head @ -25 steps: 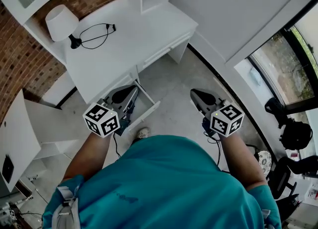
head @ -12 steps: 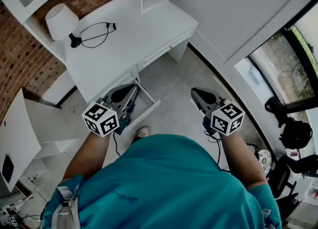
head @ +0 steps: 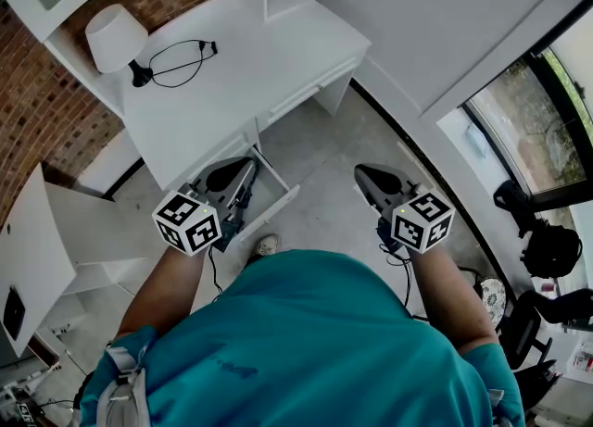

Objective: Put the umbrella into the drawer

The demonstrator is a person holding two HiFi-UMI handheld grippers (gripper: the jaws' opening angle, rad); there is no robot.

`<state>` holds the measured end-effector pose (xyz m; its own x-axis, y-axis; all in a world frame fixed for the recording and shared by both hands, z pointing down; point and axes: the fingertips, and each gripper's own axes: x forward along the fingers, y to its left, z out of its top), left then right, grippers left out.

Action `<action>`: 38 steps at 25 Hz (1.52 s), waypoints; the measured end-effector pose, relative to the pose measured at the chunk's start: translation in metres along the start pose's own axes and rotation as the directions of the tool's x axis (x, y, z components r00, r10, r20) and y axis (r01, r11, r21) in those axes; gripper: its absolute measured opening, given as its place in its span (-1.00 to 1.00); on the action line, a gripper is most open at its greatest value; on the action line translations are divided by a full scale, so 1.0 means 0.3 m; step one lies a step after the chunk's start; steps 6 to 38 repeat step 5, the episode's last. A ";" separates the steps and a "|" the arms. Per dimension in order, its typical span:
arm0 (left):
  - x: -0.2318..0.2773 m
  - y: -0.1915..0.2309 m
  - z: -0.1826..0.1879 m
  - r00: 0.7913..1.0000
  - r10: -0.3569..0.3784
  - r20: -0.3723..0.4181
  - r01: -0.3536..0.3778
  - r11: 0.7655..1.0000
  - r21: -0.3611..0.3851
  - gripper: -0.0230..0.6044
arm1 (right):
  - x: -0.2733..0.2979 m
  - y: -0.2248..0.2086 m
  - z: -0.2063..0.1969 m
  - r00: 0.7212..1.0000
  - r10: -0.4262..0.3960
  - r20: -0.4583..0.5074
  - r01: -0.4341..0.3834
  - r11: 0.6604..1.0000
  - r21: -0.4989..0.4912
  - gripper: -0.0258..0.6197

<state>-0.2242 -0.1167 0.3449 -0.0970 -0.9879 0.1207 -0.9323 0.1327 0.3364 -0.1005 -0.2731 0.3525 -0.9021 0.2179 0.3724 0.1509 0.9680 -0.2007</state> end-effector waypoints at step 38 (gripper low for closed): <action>-0.006 0.001 0.004 1.000 -0.002 0.002 0.002 1.000 -0.001 -0.88 | 0.001 0.006 0.008 1.000 0.000 0.001 0.000 1.000 -0.005 -0.86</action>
